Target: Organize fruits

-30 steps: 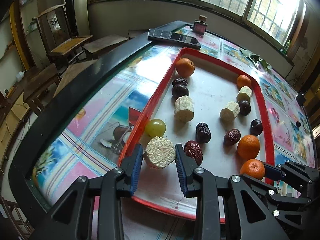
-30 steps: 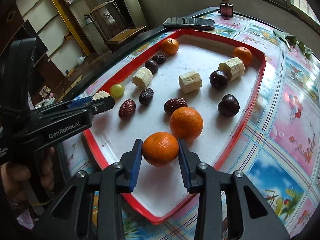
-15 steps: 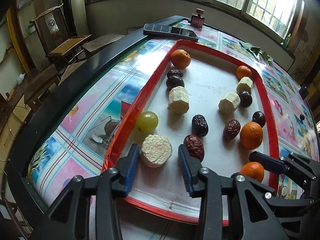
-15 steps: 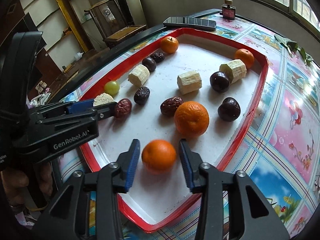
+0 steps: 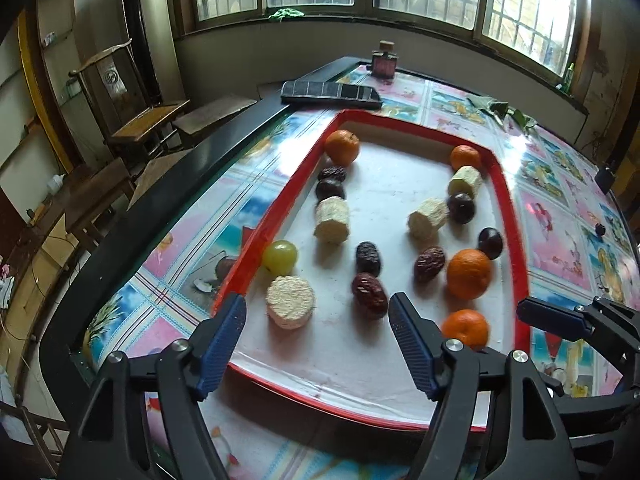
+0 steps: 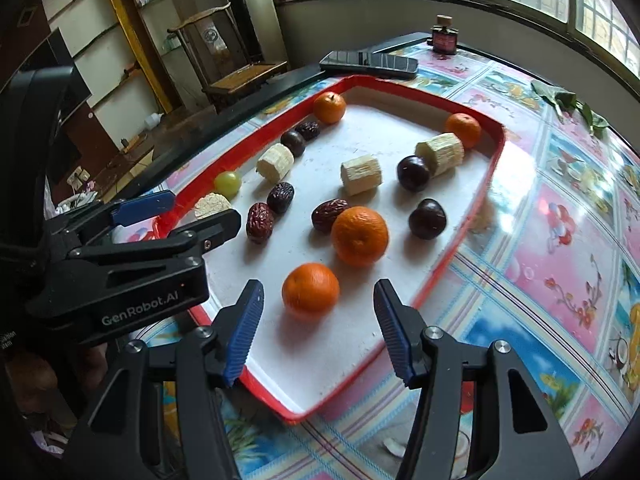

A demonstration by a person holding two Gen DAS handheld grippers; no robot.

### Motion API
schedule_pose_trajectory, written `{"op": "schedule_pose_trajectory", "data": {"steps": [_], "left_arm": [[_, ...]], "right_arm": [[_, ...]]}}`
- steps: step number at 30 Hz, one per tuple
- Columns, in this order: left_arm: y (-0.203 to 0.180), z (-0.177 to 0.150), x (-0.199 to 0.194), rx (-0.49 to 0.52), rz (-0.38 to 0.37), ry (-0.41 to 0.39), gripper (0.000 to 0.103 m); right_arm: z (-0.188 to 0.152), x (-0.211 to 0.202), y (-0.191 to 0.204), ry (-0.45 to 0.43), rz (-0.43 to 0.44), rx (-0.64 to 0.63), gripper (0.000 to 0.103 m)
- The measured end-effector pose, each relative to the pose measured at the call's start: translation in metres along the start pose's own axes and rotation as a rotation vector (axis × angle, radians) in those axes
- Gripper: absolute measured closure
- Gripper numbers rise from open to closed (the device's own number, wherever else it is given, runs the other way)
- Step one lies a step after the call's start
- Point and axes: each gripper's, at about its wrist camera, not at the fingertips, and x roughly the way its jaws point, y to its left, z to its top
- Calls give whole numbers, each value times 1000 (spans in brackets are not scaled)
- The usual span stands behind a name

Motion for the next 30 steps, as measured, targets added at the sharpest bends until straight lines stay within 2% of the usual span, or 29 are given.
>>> {"op": "schedule_pose_trajectory", "data": {"steps": [8,11,18,22,26,30], "left_arm": [[-24,-6,-17,-13,-23,-20,28],[-30,-13,-25,-31,-5,-39,28],[-24,-35,-42,-122,34,-54,27],[-24,-47,-49,-137,83,-66,27],[-25,-52,-55,-138,128,-68,24],[-25,-57,-56,-139,136,-54,24]], "right_arm": [[-13,-27,-14,-35,4,39,41],[-21,-38,-21,-49,1,68,40],[-48,-61,-33,-68,-74,84,24],[-59,-61,-35,-43,-103,95,17],[-67,-55,-27,0,-106,73,16],[-69,-51,-16,14,-117,15,16]]}}
